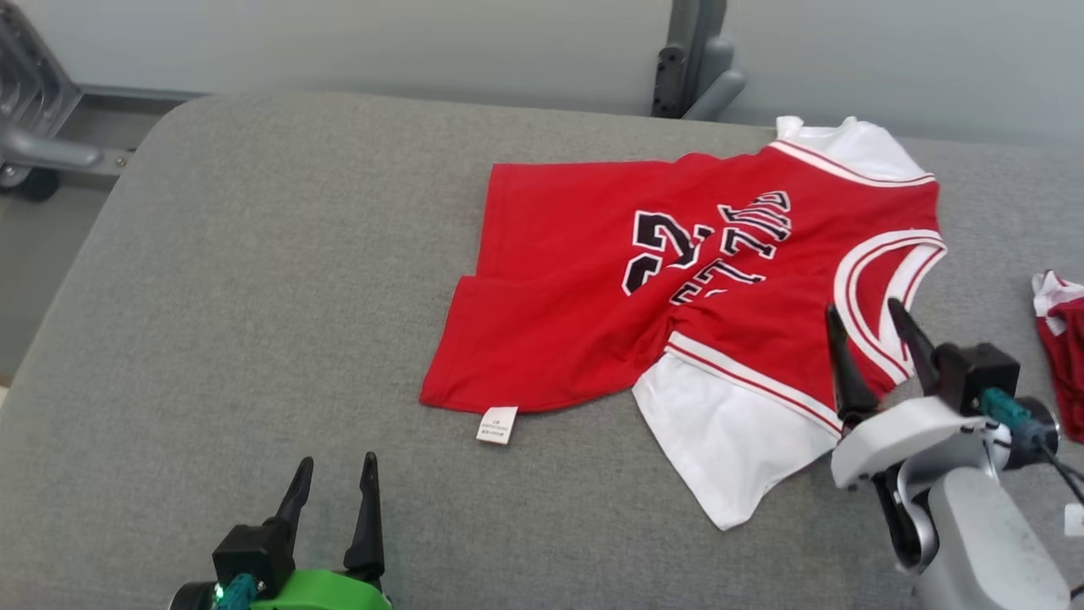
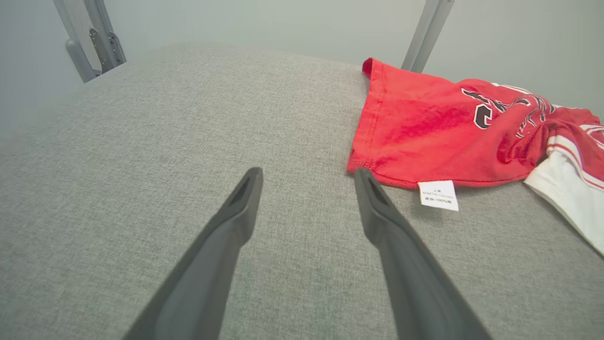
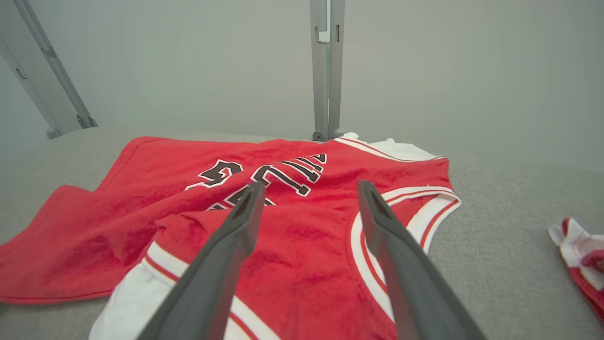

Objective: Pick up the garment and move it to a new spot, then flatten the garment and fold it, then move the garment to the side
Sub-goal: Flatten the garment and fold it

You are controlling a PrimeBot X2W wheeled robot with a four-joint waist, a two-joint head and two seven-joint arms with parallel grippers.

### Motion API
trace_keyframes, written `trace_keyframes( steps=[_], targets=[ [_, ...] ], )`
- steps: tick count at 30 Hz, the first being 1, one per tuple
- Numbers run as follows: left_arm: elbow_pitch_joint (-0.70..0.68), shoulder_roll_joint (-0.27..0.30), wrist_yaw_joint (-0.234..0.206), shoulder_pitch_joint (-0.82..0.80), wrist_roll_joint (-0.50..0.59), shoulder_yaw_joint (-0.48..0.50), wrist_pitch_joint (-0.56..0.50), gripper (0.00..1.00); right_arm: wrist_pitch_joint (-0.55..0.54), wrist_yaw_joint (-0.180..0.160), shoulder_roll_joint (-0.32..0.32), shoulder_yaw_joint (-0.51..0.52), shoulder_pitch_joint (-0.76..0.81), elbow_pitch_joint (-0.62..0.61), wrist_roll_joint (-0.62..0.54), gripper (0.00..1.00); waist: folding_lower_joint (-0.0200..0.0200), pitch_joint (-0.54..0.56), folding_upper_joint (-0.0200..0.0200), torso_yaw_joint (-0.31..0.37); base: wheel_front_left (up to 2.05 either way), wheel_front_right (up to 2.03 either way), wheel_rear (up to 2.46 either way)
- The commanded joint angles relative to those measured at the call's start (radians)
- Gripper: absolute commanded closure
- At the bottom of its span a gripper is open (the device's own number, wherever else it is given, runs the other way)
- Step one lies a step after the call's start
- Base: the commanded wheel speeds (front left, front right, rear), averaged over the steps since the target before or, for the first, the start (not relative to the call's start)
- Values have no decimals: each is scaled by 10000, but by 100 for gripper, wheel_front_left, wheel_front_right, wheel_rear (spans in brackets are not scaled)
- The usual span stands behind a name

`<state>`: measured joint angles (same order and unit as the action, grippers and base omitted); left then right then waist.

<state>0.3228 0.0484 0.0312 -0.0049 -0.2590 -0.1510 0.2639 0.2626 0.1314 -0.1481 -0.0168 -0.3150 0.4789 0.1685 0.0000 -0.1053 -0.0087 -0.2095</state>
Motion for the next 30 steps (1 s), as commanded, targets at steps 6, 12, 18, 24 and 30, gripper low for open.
trace_keyframes(
  steps=[6,12,18,24,30],
  targets=[
    [-67,40,42,432,226,384,0,0,27,-17,481,179,1447,-955,-1,0,0,1067,87,1261,0,0,0],
    [-111,41,22,679,360,799,0,0,26,-15,721,251,2338,-1609,-118,0,0,1220,87,1770,0,0,0],
    [-172,41,15,913,504,1088,0,0,27,-15,875,34,2983,-1938,-205,0,0,1408,87,2180,0,0,0],
    [-326,40,27,1019,664,1130,0,0,28,-15,927,-41,3424,-2067,-197,0,0,1469,87,2334,0,0,0],
    [-400,40,57,980,697,1045,0,0,28,-13,957,-268,3379,-2099,-193,0,0,1320,87,2262,0,0,0]
  ],
)
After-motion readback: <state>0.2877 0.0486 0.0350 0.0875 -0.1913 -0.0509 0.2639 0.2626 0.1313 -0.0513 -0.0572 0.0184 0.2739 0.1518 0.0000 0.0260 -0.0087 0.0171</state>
